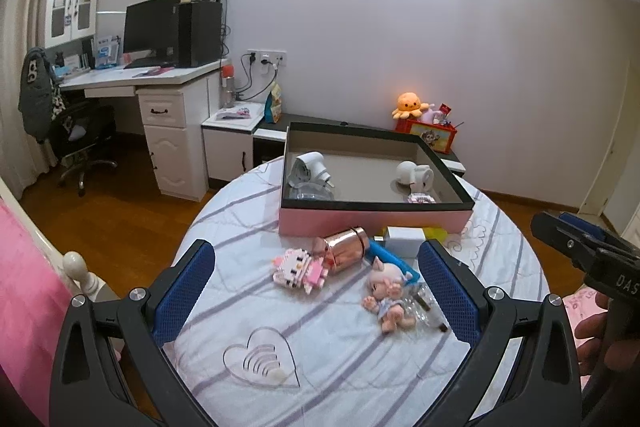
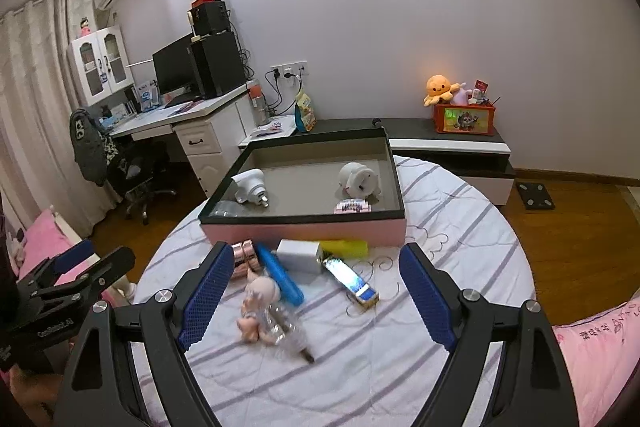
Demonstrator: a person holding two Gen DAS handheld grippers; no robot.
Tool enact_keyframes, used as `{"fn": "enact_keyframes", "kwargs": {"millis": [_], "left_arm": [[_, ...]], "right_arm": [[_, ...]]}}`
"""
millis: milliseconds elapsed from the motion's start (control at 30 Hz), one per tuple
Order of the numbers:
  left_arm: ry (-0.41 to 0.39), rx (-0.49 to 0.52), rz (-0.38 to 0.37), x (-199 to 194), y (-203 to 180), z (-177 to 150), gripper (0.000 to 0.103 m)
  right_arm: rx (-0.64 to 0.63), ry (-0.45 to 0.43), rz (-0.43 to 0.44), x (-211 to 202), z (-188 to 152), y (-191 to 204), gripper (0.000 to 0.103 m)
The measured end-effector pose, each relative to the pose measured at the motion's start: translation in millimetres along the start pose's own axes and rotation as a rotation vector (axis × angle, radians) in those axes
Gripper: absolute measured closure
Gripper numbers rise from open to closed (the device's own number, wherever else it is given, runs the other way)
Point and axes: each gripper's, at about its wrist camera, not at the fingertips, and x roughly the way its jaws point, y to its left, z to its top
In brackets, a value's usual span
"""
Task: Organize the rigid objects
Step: 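Withdraw both tools from the box back over the remaining toys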
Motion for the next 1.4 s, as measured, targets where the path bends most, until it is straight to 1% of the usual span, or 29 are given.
{"fn": "enact_keyframes", "kwargs": {"millis": [200, 367, 667, 933, 1200, 1400], "left_arm": [[-0.012, 0.011, 0.0, -15.8, -6.5, -8.5, 0.0], [-0.024, 0.033, 0.013, -24.6, -12.5, -8.3, 0.0], [-0.031, 0.035, 0.023, -31.2, -11.3, -7.7, 0.0], [-0.025, 0.031, 0.026, -34.5, -8.1, -8.7, 0.0], [0.002, 0.021, 0.041, -23.3, -5.4, -10.4, 0.0], [0.045, 0.019, 0.055, -3.7, -2.3, -17.7, 0.0]], "right_arm": [[-0.003, 0.009, -0.005, -9.5, -12.8, 2.8, 0.017], [-0.009, -0.006, -0.01, -19.9, -15.2, 6.3, 0.017], [-0.009, -0.013, -0.025, -29.7, -17.3, 6.4, 0.017], [-0.012, -0.006, -0.026, -28.5, -18.9, 5.8, 0.017], [-0.009, 0.009, -0.026, -22.9, -22.9, 4.7, 0.017], [0.0, 0.055, -0.028, -6.9, -29.3, -1.8, 0.017]]}}
